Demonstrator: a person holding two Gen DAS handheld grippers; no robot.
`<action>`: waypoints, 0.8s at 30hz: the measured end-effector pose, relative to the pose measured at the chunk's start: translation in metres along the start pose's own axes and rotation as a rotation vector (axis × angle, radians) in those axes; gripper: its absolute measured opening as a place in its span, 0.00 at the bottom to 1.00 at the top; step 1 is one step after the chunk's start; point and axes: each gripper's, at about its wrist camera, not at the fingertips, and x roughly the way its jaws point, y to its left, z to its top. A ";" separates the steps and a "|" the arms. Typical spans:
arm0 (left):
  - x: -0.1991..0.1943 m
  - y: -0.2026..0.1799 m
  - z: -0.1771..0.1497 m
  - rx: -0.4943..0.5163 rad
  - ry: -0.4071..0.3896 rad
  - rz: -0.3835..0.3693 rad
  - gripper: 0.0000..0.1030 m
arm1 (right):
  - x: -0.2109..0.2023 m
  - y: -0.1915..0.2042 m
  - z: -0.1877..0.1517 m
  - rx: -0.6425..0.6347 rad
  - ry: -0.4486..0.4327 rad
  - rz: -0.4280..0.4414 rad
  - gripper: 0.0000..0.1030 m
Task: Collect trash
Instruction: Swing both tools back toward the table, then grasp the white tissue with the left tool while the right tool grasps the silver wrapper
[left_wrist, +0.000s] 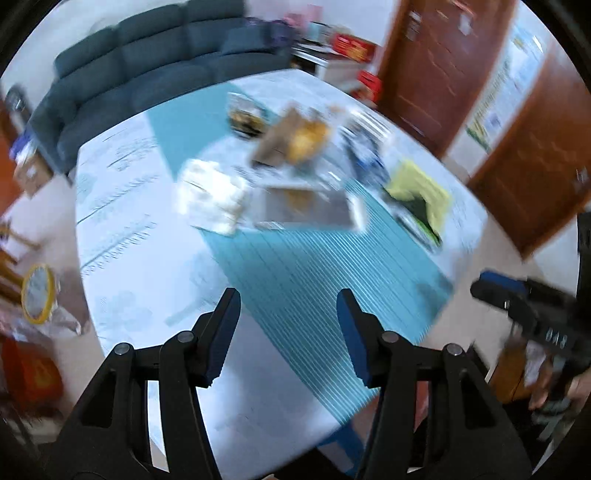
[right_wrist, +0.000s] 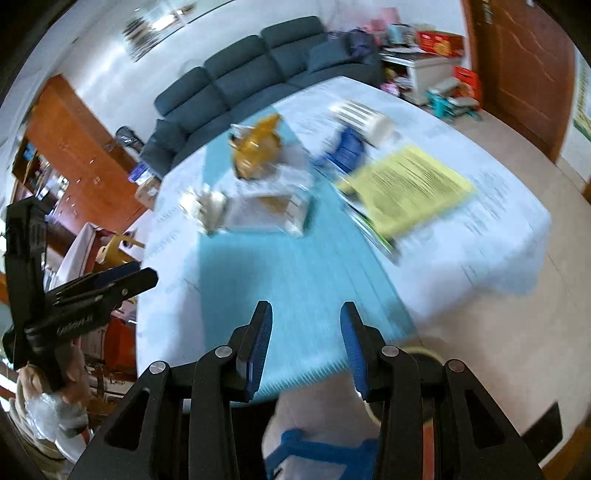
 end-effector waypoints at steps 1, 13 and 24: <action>0.002 0.013 0.009 -0.028 -0.005 0.001 0.50 | 0.007 0.010 0.015 -0.008 -0.005 0.006 0.38; 0.054 0.103 0.082 -0.265 0.023 -0.062 0.54 | 0.096 0.064 0.143 0.077 -0.043 0.068 0.38; 0.117 0.134 0.096 -0.463 0.122 -0.130 0.66 | 0.163 0.044 0.164 0.169 0.004 -0.003 0.38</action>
